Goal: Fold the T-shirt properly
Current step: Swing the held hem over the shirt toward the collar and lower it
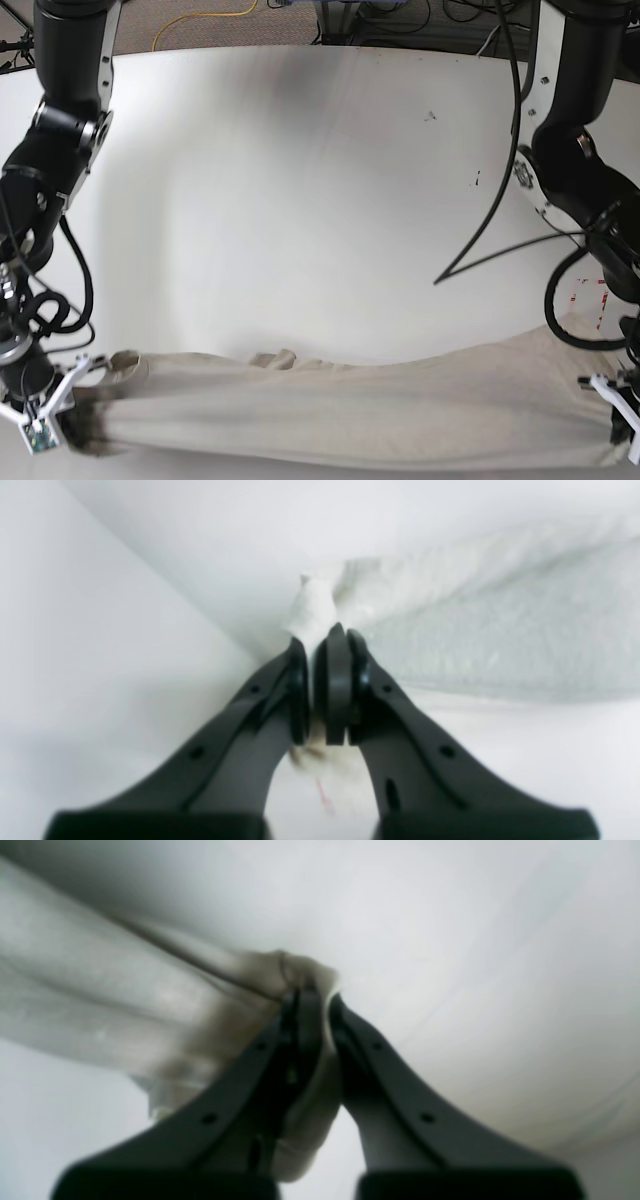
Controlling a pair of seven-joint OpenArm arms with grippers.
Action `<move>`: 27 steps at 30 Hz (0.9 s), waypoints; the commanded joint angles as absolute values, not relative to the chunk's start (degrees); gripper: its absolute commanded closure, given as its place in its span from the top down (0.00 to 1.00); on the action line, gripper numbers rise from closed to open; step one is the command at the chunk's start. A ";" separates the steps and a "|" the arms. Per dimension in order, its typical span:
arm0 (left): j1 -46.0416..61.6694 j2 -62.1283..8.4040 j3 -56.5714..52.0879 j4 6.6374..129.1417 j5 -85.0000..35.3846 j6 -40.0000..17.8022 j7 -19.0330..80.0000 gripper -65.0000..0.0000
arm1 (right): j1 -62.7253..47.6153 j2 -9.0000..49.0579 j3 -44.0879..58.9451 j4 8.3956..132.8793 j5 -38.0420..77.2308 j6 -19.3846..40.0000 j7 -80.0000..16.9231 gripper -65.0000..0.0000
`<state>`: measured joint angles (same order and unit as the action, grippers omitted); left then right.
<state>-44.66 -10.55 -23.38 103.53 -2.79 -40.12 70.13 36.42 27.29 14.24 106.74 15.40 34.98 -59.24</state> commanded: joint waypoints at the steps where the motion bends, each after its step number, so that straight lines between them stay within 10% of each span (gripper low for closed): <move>1: -42.24 -10.95 -23.52 106.24 -2.95 -40.00 68.62 0.00 | 32.40 26.86 16.22 109.76 14.81 34.77 -58.59 0.00; 27: 1.71 -10.77 -23.78 107.65 -3.03 -40.00 61.93 0.00 | -6.73 15.43 30.46 109.41 14.46 37.49 -52.53 0.00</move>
<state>1.69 -9.87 -23.53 106.48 -3.01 -40.14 63.35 -5.61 15.05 29.28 108.53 13.85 37.56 -54.08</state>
